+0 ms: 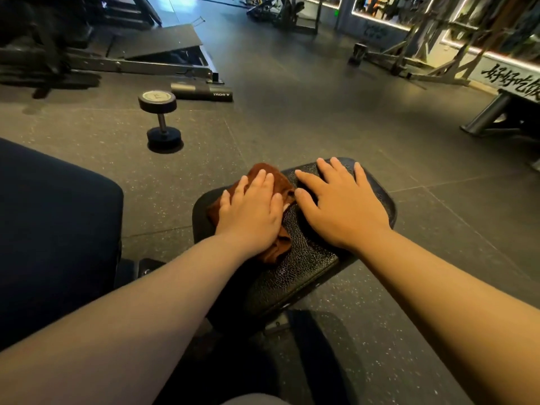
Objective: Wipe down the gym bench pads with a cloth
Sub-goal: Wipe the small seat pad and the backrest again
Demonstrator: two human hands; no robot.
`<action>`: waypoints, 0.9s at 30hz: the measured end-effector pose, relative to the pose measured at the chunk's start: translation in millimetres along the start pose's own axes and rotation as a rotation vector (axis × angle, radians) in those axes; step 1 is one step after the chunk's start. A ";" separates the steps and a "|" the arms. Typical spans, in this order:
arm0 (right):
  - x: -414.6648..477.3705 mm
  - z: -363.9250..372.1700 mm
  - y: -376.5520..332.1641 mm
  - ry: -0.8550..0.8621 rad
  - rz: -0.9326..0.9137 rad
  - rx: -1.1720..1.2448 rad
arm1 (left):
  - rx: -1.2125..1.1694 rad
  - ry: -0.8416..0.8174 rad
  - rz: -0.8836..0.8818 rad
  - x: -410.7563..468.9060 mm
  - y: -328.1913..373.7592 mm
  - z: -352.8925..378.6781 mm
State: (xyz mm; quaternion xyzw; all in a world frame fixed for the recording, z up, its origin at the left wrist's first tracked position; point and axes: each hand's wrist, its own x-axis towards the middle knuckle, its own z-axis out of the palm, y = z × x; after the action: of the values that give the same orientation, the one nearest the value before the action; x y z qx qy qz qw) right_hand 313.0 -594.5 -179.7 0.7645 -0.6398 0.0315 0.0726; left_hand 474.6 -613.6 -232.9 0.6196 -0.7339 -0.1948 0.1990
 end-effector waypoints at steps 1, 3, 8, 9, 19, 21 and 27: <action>-0.4 0.0 0.3 -0.002 -0.002 -0.002 | 0.001 0.012 0.002 -4.5 3.1 0.6; -1.6 -0.8 1.0 -0.003 0.000 -0.005 | 0.005 0.032 0.096 -28.1 5.2 3.5; -0.9 -3.1 1.1 -0.010 0.004 -0.019 | -0.014 0.022 0.225 -35.9 -17.3 0.4; -0.2 -3.0 0.4 -0.014 -0.001 -0.028 | -0.016 0.007 0.141 -21.5 -19.7 -1.3; -3.1 -3.7 -1.6 -0.020 -0.003 -0.036 | -0.083 0.113 0.105 -80.0 -1.9 8.7; -3.2 -3.6 -1.6 -0.027 -0.005 -0.038 | -0.118 0.116 0.056 -74.3 -13.7 8.1; -2.6 -3.6 -1.5 -0.031 -0.019 -0.036 | -0.103 0.118 -0.270 -17.3 -14.7 1.2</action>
State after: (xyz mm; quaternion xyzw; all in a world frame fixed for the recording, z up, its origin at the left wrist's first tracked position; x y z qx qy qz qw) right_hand 314.2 -591.1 -176.6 0.7694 -0.6341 0.0074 0.0766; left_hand 488.8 -598.8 -242.6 0.7121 -0.6199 -0.2205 0.2452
